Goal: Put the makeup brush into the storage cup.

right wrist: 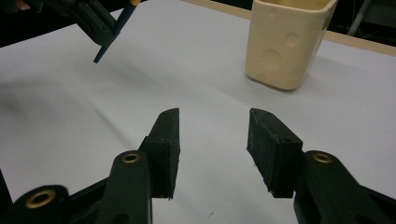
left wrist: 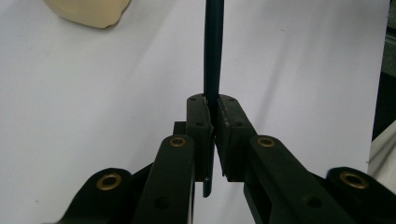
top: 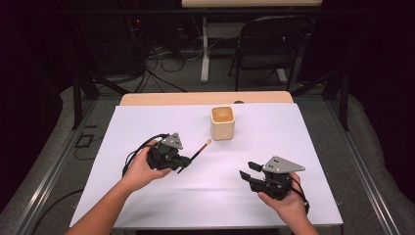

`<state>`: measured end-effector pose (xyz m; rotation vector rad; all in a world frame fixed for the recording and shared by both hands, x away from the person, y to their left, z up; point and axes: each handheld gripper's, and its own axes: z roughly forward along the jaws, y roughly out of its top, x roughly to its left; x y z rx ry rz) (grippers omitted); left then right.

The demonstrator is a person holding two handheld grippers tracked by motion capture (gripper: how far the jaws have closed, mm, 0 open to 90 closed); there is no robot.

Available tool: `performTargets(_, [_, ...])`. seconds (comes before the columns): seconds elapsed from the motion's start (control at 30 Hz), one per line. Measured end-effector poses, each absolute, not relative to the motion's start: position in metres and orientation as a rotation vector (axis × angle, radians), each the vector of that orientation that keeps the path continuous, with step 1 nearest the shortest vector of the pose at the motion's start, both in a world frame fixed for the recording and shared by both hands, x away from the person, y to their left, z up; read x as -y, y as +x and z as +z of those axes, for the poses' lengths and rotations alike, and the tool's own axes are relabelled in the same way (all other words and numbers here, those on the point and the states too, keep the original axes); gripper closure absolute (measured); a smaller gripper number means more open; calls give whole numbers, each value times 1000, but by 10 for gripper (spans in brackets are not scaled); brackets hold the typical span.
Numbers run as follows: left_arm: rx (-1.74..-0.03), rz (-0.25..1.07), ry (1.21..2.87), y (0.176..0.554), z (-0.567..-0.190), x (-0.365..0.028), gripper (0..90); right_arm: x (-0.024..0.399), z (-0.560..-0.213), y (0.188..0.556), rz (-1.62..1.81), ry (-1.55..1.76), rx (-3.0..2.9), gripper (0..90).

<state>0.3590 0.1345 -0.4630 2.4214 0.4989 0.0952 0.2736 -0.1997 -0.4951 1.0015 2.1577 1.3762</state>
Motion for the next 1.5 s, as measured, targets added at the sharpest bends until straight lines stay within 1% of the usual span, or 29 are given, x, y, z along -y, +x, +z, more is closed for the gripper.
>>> performTargets(0.4, [-521,112,2311,353,-465,-136,841,191,-487,281,1422,1001,-2153,591])
performTargets(0.83, [-544,104,2199,349,-470,-139,841,181,-481,289,1488,1004,-2152,605])
performTargets(1.5, [-544,82,2111,342,-479,-129,841,179,-481,298,1640,1044,-2129,624])
